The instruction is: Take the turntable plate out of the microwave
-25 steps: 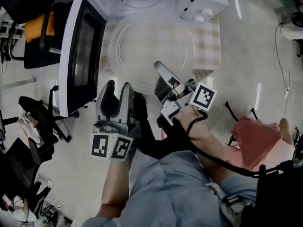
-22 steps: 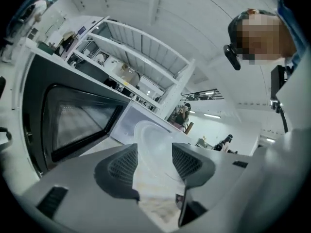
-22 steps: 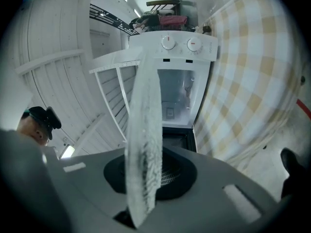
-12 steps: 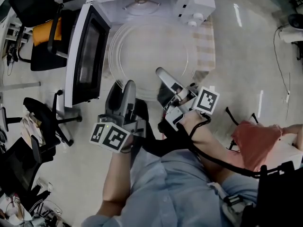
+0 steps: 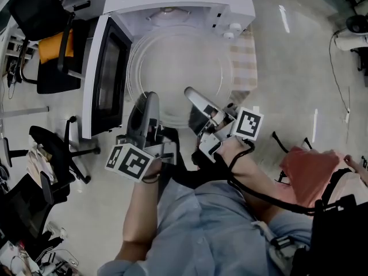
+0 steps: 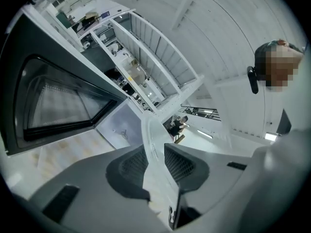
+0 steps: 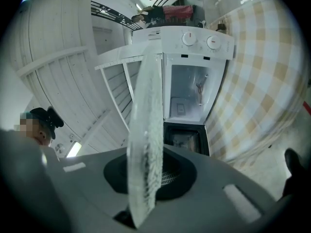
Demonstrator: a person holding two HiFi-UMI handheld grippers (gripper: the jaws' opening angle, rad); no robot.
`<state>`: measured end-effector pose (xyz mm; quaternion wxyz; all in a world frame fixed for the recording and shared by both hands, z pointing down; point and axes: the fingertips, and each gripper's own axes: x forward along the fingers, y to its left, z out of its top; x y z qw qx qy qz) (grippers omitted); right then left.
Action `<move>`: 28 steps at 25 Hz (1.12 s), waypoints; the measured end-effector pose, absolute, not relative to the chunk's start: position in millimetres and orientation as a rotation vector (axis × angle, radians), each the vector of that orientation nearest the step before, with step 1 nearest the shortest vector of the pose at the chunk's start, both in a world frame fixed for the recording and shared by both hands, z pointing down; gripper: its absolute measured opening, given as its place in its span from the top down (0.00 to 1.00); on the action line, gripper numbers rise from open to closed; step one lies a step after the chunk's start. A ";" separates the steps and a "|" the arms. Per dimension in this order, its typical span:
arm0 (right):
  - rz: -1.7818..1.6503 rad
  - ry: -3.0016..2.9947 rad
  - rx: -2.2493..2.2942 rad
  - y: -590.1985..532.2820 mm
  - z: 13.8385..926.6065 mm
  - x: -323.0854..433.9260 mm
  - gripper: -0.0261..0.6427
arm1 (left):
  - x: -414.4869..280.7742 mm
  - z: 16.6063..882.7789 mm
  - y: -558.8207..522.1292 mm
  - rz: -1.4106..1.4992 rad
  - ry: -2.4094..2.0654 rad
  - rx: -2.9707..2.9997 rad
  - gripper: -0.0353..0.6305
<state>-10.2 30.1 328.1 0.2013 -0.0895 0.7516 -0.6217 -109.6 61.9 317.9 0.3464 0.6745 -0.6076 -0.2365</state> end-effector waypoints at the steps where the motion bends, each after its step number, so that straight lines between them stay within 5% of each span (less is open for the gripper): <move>1: -1.732 2.101 -0.251 28.9 325.9 -10.6 0.92 | -109.9 316.3 60.7 -0.618 -1.571 1.752 0.79; 28: -1.752 2.095 -0.349 -62.5 276.3 -40.2 0.92 | -141.5 265.8 -33.8 -0.609 -1.520 1.793 0.79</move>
